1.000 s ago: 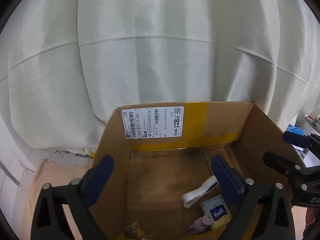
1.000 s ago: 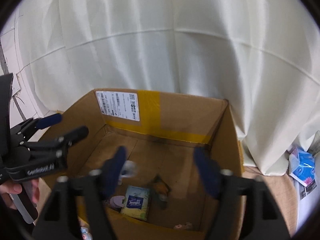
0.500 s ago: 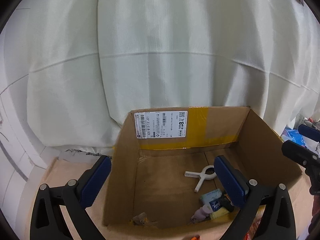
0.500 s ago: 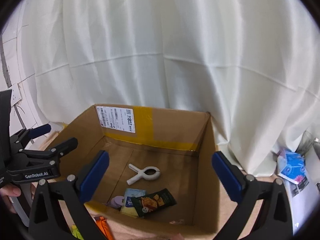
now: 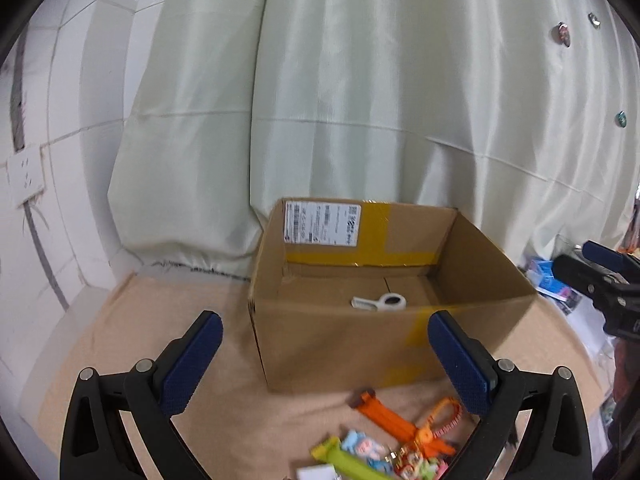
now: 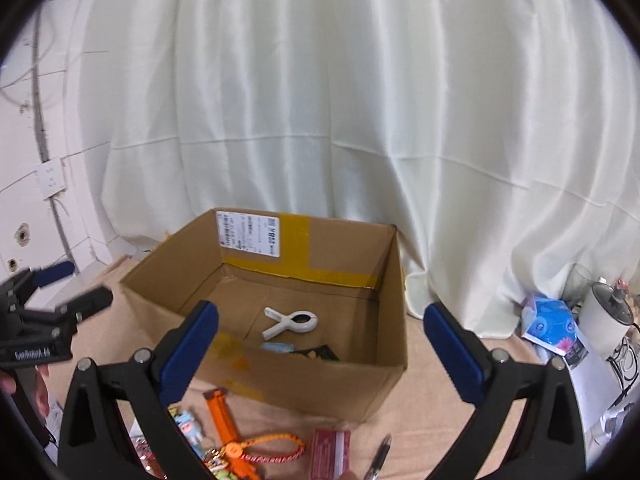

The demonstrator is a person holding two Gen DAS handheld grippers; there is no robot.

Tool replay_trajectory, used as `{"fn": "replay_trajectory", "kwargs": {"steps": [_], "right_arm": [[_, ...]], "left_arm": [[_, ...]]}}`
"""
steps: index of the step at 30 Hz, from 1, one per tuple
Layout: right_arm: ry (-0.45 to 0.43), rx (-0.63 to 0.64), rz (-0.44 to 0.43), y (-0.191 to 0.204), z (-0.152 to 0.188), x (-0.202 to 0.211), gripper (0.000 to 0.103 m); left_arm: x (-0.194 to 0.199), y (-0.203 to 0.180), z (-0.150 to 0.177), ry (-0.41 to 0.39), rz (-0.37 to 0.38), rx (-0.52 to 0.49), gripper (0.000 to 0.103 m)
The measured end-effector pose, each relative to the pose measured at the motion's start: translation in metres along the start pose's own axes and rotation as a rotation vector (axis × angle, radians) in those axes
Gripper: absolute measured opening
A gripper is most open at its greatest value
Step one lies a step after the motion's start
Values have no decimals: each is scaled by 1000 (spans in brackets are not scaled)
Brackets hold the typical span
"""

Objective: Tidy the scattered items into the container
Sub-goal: 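Move the left gripper to the sausage snack pack and grasp it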

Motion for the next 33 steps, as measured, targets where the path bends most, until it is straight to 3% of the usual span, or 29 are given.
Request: {"fn": "replay_trajectory", "kwargs": {"steps": [6, 18, 33], "right_arm": [[-30, 23, -26, 11, 27, 30, 103], [-21, 24, -68, 22, 67, 34, 103], [-12, 32, -122, 34, 78, 25, 103]], "left_arm": [[22, 4, 65, 35, -1, 71, 103], [4, 8, 174, 177, 43, 212, 103], [-11, -14, 211, 218, 53, 205, 103]]}}
Point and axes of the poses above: each gripper's, at about its wrist camera, not at the fingertips, and x roughly against the way its jaws point, y to its left, z to its underside, the point moved 2 cm from there along -x, roughly the way its jaws point, and after that the axes turned 2 degrees about z, right-handed, at the moved point
